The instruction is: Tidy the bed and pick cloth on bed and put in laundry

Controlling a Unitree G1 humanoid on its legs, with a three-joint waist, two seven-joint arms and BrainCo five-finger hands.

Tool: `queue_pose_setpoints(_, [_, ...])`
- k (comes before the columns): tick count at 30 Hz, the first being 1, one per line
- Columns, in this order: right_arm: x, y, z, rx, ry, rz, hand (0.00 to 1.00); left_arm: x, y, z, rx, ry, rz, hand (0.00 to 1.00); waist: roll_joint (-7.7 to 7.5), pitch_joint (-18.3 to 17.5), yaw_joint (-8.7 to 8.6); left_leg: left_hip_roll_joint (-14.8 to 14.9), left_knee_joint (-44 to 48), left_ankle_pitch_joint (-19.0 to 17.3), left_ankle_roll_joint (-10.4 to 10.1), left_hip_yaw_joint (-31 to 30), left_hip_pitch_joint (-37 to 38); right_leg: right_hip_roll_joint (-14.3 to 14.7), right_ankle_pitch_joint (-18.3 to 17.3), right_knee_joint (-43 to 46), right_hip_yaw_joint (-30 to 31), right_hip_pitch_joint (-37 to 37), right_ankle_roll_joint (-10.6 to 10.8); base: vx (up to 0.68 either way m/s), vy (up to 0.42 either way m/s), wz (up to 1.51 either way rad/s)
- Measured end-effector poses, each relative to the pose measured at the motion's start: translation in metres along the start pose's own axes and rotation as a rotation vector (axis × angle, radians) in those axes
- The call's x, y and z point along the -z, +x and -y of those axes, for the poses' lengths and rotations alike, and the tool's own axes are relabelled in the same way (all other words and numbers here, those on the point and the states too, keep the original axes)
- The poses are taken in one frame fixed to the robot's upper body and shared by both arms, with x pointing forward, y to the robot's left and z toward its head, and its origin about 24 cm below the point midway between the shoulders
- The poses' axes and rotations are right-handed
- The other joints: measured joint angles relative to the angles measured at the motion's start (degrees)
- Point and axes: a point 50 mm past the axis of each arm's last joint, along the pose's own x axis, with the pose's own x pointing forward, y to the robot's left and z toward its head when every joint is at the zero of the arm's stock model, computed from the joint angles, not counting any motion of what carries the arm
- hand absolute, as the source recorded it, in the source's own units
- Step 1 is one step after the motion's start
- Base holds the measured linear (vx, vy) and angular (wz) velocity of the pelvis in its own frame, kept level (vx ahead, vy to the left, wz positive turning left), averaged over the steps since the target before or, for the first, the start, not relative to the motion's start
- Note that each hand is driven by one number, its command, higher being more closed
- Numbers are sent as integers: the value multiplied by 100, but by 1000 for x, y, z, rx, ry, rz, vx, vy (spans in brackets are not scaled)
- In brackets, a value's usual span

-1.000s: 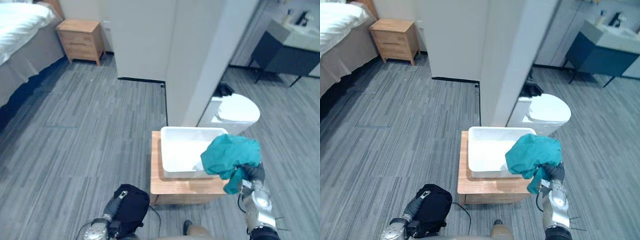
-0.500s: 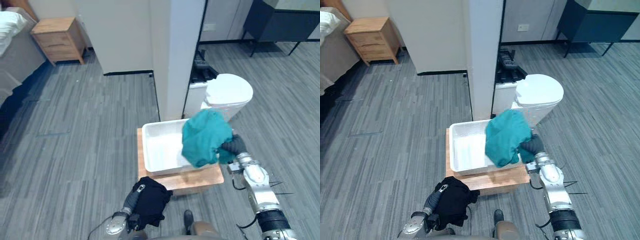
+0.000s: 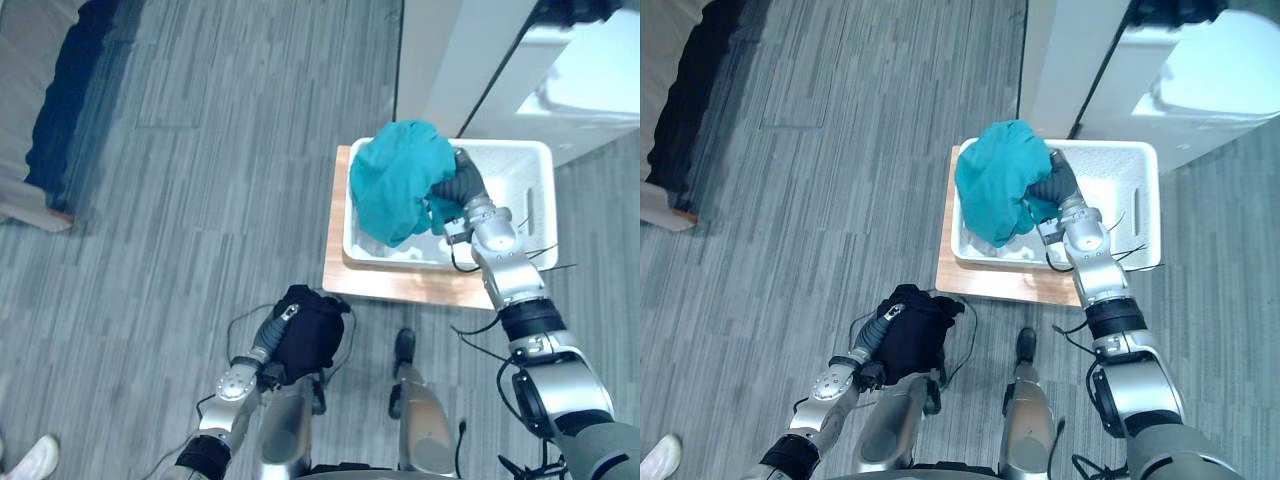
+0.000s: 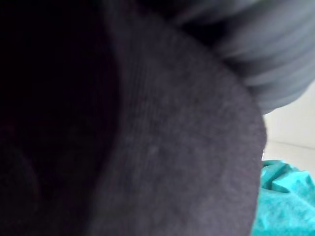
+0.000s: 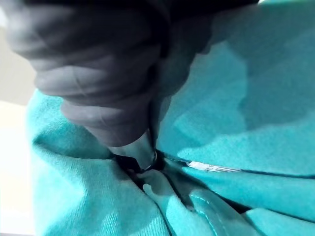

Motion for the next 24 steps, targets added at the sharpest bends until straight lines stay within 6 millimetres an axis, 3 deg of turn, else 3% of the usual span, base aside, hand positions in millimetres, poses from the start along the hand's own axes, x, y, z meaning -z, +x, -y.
queue_pose_setpoints(1, [2,2,6,19,-27,-22,0,0,1,2,8,2,-1,100,32,19,45,-14,-83,51,-2,5,-15,-2,39,-40,0,-42,0,0,0,0])
queue_pose_setpoints(9, [13,7,54,127,-224,-135,0,-4,-1,10,34,7,34,100,295,147,62,-94,-586,349,-2,1,31,-43,150,-191,-27,-155,2,3,3,1])
queue_pose_setpoints(12, [15,6,57,156,-282,-144,0,-16,-6,14,36,2,117,100,297,148,-23,-87,-766,404,6,41,307,-43,149,-199,-22,23,2,14,-3,-3])
queue_pose_setpoints(16, [12,2,61,212,-362,-110,0,-49,-7,19,57,4,276,100,294,136,-72,-104,-951,379,-24,146,676,-42,140,-304,-5,310,14,-9,12,-6])
queue_pose_setpoints(18, [26,-13,55,188,-400,-135,0,-68,-9,19,54,8,357,100,254,61,-85,-78,-1010,379,-23,235,830,-16,116,-376,-4,461,47,11,0,-5])
queue_pose_setpoints(21, [70,-49,33,78,-390,-298,0,-77,-13,18,52,14,397,100,191,-410,-96,-36,-1187,391,-40,318,1022,38,74,-416,1,565,89,90,-17,-8])
queue_pose_setpoints(22, [90,-72,25,35,-366,-386,0,-82,-14,18,54,33,410,100,110,-544,-143,-13,-1266,411,-17,361,1240,73,70,-502,6,776,93,138,-22,-9])
queue_pose_setpoints(24, [102,-92,20,29,-334,-449,0,-87,-14,14,45,60,423,100,-9,-688,-252,10,-1275,402,-28,378,1353,99,52,-547,1,903,89,101,-23,-6])
